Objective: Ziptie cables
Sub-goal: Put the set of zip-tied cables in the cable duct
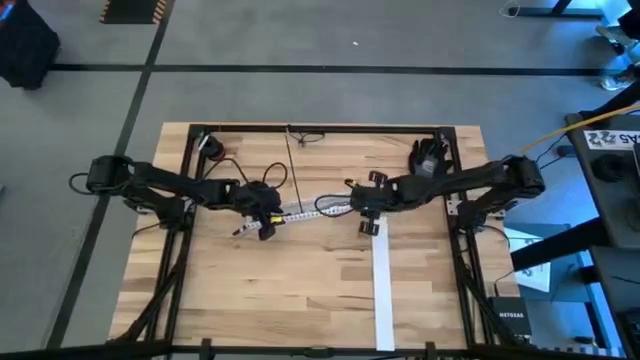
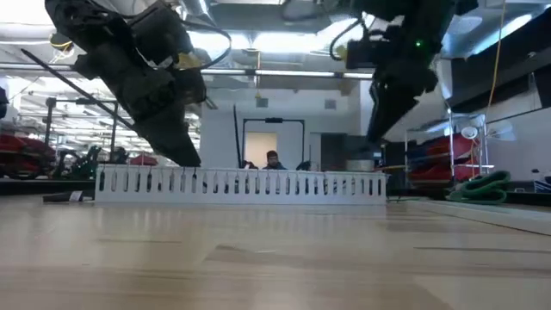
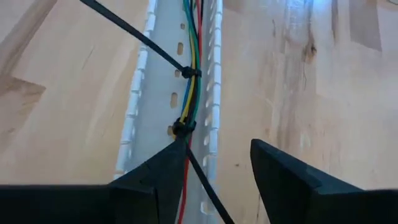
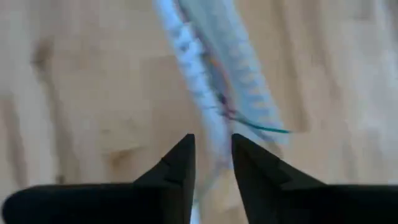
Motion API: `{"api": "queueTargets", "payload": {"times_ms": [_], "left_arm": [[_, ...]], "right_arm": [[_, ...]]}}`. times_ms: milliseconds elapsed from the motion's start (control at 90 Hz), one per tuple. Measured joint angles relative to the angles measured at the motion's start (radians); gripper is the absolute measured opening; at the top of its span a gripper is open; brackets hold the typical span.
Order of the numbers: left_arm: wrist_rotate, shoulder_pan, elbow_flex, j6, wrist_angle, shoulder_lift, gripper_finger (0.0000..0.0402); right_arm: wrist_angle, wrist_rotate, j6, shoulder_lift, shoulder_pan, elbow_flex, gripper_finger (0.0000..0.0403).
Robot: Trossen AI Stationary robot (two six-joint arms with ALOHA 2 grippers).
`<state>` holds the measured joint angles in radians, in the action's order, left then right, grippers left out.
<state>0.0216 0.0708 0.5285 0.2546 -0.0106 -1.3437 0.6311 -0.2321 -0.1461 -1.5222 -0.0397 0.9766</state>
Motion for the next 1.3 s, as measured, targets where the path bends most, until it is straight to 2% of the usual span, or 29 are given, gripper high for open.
{"api": "queueTargets", "payload": {"times_ms": [167, 356, 522, 700, 811, 922, 978, 1133, 1300], "left_arm": [[0.000, 0.000, 0.000, 0.000, 0.003, 0.000, 0.0174], [0.000, -0.001, 0.000, 0.004, 0.002, 0.000, 0.0174], [0.000, -0.001, 0.000, 0.005, 0.001, 0.000, 0.0174], [0.000, -0.001, 0.000, 0.008, 0.002, 0.000, 0.0174], [0.000, -0.001, 0.000, 0.022, 0.003, 0.000, 0.0174], [0.000, -0.001, 0.000, 0.024, 0.004, 0.000, 0.0174], [0.000, -0.001, 0.000, 0.026, 0.002, 0.000, 0.0174], [0.000, -0.001, 0.000, 0.026, 0.004, 0.000, 0.0174], [0.000, -0.001, 0.000, 0.026, 0.010, 0.000, 0.0174]], "right_arm": [[-0.047, -0.003, 0.023, -0.057, 0.001, -0.018, 0.0082], [-0.050, -0.144, 0.055, -0.085, 0.009, -0.019, 0.0048], [-0.030, -0.208, 0.077, -0.085, 0.042, -0.024, 0.0030], [-0.019, -0.141, 0.096, -0.085, 0.090, -0.048, 0.0020], [0.009, -0.123, 0.098, -0.068, 0.085, -0.007, 0.0017], [-0.043, 0.011, 0.102, -0.039, 0.070, 0.011, 0.0012], [-0.054, 0.040, 0.105, -0.044, 0.057, 0.011, 0.0008], [-0.056, 0.039, 0.106, -0.083, 0.045, -0.027, 0.0001], [-0.038, -0.061, 0.095, -0.084, 0.048, -0.051, 0.0002]]}}
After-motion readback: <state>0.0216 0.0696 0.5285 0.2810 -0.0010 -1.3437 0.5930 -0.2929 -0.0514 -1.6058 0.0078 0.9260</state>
